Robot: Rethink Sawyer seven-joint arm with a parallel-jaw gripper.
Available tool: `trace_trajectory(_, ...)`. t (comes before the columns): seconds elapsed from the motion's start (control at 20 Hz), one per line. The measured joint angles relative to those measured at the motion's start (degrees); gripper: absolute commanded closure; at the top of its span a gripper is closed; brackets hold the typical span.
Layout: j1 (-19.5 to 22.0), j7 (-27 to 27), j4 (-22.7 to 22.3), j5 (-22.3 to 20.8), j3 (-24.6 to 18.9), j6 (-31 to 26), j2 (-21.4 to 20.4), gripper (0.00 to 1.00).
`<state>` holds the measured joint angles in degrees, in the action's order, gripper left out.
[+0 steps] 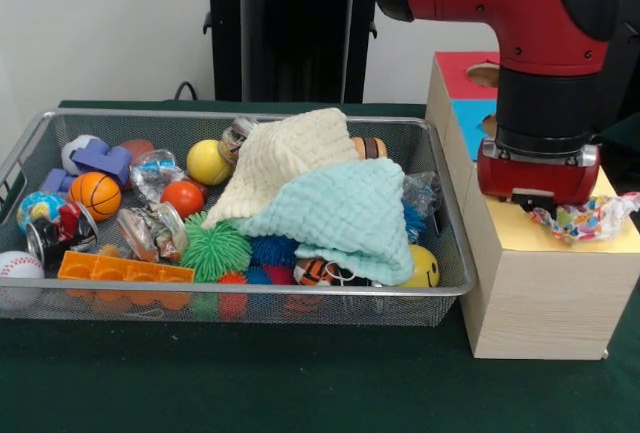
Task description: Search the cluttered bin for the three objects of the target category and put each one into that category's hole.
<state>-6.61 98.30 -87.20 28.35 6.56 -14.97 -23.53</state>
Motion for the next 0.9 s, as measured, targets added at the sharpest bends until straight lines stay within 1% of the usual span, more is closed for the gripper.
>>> trace_trajectory(0.1, 0.0, 0.0, 0.0, 0.0, 0.1, -1.5, -0.2, 1.00)
trace_trajectory(0.25, -0.3, 0.0, 0.4, -0.4, 0.9, -6.9, -1.3, 1.00)
trace_trajectory(0.35, -0.7, 0.0, 1.2, -1.2, 2.1, -12.7, -2.7, 1.00)
trace_trajectory(0.4, -0.9, 0.0, 2.4, -1.9, 3.0, -18.0, -4.0, 1.00)
trace_trajectory(0.6, -1.1, 0.0, 4.8, -3.4, 5.1, -28.9, -6.6, 1.00)
trace_trajectory(0.7, -1.0, 0.0, 5.3, -4.0, 5.7, -32.1, -7.4, 1.00)
trace_trajectory(0.75, -1.0, 0.0, 6.0, -5.2, 6.8, -36.9, -8.5, 1.00)
trace_trajectory(0.85, -1.0, 0.0, 6.4, -5.6, 7.2, -38.5, -8.9, 1.00)
trace_trajectory(0.9, -1.0, 0.0, 6.8, -6.1, 7.8, -40.4, -9.4, 1.00)
